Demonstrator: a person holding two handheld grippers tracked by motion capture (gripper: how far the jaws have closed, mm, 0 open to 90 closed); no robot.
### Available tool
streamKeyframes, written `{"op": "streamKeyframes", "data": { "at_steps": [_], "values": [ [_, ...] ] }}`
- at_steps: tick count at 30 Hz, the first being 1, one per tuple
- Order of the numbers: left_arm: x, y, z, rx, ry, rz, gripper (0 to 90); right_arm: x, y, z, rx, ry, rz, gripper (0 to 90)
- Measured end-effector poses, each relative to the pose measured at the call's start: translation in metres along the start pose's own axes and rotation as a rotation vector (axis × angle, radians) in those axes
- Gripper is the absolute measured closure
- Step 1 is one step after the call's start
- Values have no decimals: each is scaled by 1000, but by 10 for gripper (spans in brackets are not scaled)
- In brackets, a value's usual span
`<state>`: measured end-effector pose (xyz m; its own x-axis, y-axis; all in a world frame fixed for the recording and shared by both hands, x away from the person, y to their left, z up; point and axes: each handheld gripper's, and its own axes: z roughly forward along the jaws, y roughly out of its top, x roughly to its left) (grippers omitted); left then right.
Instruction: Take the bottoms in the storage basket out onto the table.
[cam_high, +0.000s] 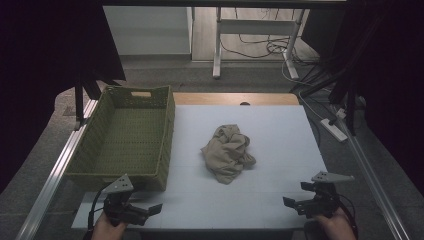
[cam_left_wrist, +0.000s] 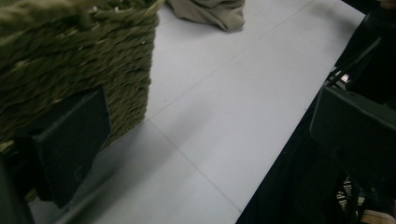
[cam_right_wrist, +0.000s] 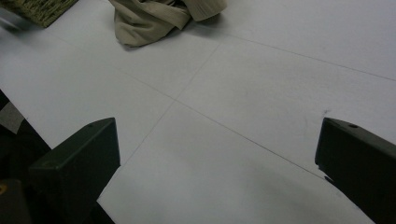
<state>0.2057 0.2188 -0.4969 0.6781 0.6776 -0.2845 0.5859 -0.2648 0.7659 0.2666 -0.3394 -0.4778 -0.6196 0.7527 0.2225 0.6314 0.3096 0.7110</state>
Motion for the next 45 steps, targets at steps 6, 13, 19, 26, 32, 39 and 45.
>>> {"op": "streamKeyframes", "data": {
  "at_steps": [6, 13, 19, 26, 32, 39, 45],
  "values": [
    [5, -5, -8, -10, 26, -17, 0, 0, 0, 0, -1, 1, 1, 5],
    [10, -11, -17, -21, 50, -35, 0, 0, 0, 0, 0, -2, 0, 5],
    [14, -14, -22, -19, 75, -43, 0, 0, 0, 0, -1, -1, 0, 5],
    [17, -18, -29, -28, 87, -54, 0, 0, 0, 0, -1, -1, 0, 5],
    [20, -21, -34, -28, 115, -59, 0, 0, 0, 0, 1, -3, -1, 5],
    [23, -23, -38, -21, 133, -64, 0, 0, 0, 0, 0, -3, -1, 5],
    [23, -23, -37, -11, 139, -72, 0, 0, 0, 0, -1, -4, 0, 5]
  ]
}}
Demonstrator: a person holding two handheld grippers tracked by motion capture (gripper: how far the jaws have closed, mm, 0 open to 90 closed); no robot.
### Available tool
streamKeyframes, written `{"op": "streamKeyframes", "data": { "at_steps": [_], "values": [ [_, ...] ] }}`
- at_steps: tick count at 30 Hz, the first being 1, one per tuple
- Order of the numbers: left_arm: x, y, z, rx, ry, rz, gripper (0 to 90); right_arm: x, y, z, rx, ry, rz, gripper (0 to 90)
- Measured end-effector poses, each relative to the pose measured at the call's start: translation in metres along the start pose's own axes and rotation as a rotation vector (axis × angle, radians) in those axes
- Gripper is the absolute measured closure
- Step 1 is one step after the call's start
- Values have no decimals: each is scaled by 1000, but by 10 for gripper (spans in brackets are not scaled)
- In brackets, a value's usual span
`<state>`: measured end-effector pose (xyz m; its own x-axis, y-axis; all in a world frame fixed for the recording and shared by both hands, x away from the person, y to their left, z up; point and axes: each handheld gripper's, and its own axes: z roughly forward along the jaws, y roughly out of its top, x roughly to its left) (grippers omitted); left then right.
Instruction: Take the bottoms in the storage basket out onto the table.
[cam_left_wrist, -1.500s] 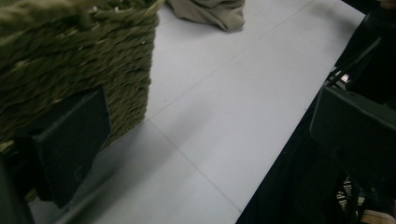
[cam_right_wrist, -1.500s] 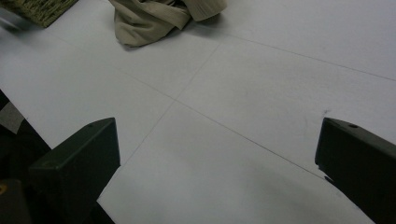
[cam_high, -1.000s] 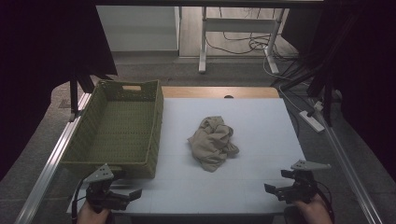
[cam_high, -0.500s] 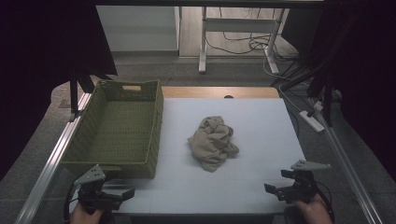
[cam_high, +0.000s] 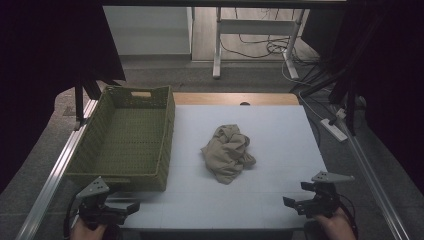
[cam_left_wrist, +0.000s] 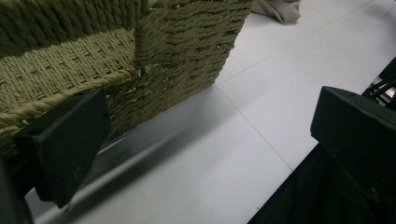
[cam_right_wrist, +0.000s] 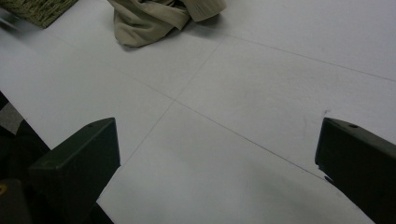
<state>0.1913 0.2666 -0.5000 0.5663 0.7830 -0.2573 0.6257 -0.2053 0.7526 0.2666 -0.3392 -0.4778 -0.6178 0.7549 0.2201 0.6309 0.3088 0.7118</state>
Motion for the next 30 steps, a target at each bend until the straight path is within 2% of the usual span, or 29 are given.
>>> {"op": "streamKeyframes", "data": {
  "at_steps": [5, 12, 30],
  "values": [
    [1, -1, 0, 3, -5, -5, 0, 0, 0, 0, 5, 0, -1, 5],
    [4, -6, -7, -29, -28, -30, 0, 0, 1, 1, 6, -3, 1, 5],
    [14, -13, -17, -36, 19, -50, 0, 0, 1, 1, 3, 0, 5, 5]
  ]
}}
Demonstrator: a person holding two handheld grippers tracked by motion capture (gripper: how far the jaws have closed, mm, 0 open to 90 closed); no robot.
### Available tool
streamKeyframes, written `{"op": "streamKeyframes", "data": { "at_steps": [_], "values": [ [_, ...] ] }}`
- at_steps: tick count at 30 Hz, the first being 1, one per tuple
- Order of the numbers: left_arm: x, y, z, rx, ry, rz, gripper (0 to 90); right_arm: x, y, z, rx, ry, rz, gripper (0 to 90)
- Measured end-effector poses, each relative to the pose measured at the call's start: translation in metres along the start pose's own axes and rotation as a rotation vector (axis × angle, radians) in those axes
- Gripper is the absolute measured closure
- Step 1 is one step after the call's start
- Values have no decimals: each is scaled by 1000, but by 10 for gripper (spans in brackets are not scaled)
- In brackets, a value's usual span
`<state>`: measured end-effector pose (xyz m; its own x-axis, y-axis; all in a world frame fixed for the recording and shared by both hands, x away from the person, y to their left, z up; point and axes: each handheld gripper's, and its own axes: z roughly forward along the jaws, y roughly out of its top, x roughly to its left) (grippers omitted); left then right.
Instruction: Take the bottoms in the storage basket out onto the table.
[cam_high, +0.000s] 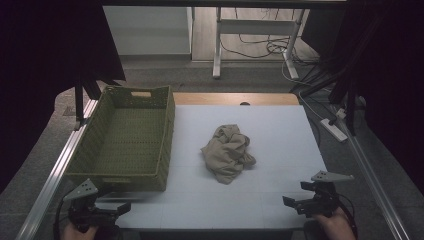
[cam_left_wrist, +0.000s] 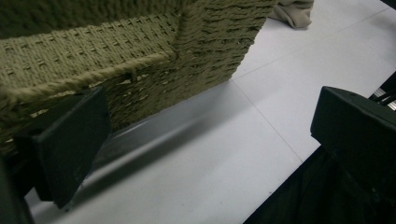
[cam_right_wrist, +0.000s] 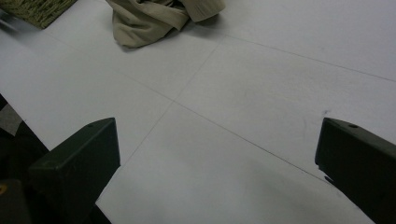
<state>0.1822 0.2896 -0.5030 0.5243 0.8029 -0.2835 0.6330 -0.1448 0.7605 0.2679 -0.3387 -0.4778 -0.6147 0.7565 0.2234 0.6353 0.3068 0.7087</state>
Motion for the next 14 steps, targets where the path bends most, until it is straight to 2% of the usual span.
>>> {"op": "streamKeyframes", "data": {
  "at_steps": [4, 10, 14],
  "values": [
    [1, 0, 0, 4, 0, -3, 0, 0, 0, 0, -1, -1, 0, 5],
    [1, 1, 4, 49, -5, 3, 0, 1, 0, 0, -2, -3, -2, 5],
    [0, 2, 5, 61, -8, 8, 0, 0, 0, 1, 7, -12, -2, 5]
  ]
}}
